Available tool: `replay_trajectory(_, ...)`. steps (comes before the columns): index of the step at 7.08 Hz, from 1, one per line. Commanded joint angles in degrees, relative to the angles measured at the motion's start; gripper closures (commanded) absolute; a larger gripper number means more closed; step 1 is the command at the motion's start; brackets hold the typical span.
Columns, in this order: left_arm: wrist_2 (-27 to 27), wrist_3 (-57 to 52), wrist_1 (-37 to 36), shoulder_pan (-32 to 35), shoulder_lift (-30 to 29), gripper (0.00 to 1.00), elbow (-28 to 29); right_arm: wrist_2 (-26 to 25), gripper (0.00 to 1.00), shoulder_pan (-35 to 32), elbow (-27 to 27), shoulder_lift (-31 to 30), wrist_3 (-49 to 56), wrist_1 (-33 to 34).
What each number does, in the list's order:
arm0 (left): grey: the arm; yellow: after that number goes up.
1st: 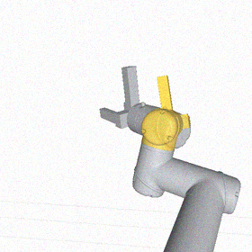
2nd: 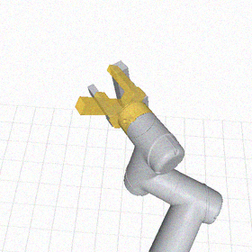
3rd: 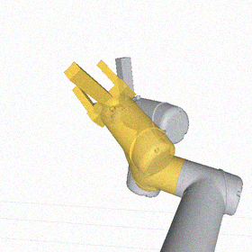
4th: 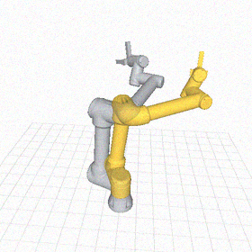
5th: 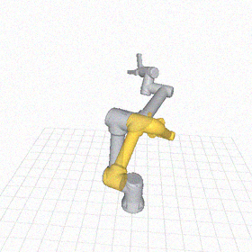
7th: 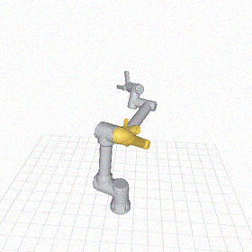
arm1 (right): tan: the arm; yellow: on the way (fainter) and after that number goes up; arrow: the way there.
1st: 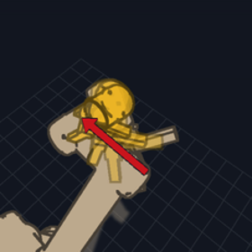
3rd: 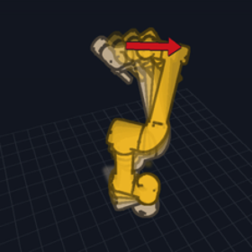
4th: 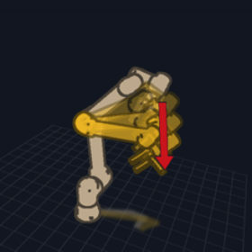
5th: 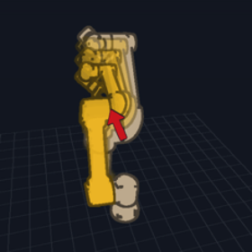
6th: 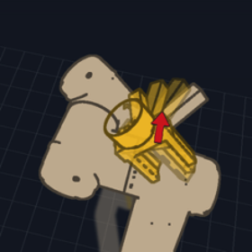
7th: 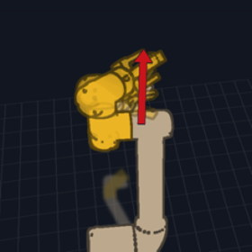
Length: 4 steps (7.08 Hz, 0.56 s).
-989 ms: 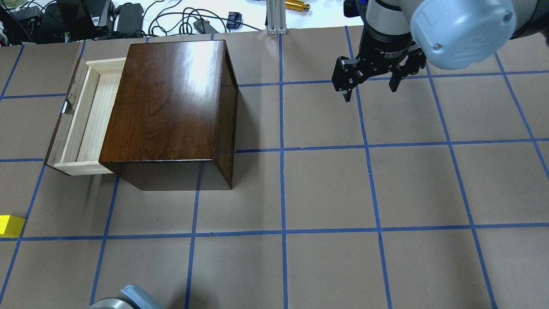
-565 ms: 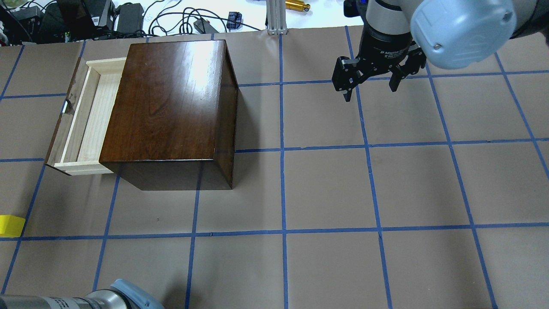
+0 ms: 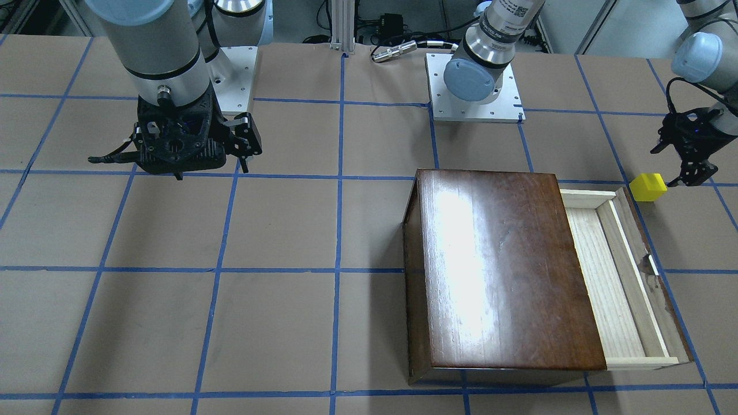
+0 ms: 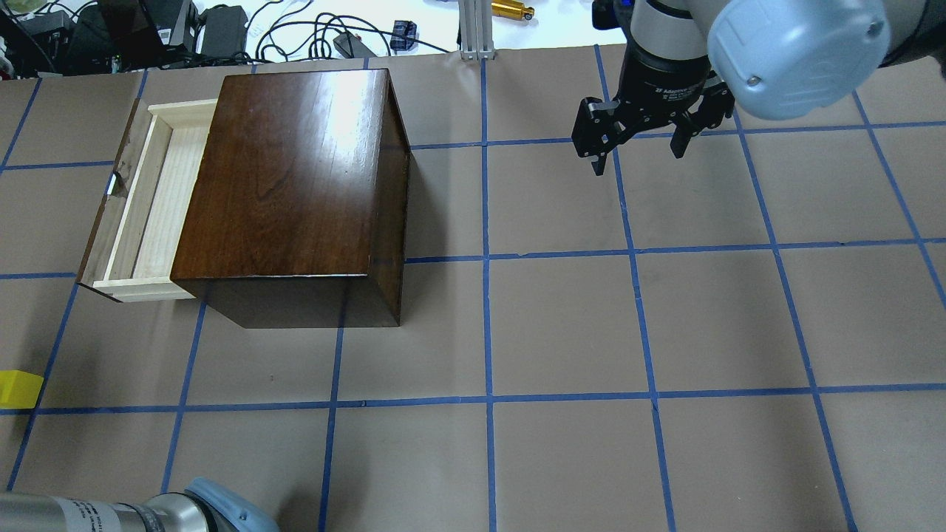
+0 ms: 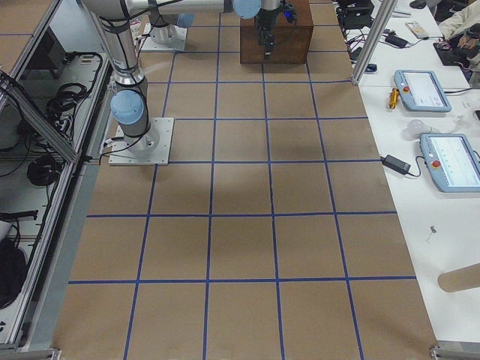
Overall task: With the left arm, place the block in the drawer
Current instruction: 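Close the left gripper on the yellow block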
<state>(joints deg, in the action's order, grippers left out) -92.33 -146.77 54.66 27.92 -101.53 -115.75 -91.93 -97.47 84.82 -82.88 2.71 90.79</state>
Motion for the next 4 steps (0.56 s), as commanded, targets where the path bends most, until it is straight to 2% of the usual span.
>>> replay_trajectory(1,0.74,-1.32,-2.09,-0.06,-2.34,0.0,-0.35,0.0,0.0,0.0,0.0,0.0,0.02,0.0)
replay_trajectory(4,0.92,-3.77,-4.28,-0.06,-4.63,0.0,-0.61,0.0,0.0,0.0,0.0,0.0,0.02,0.0)
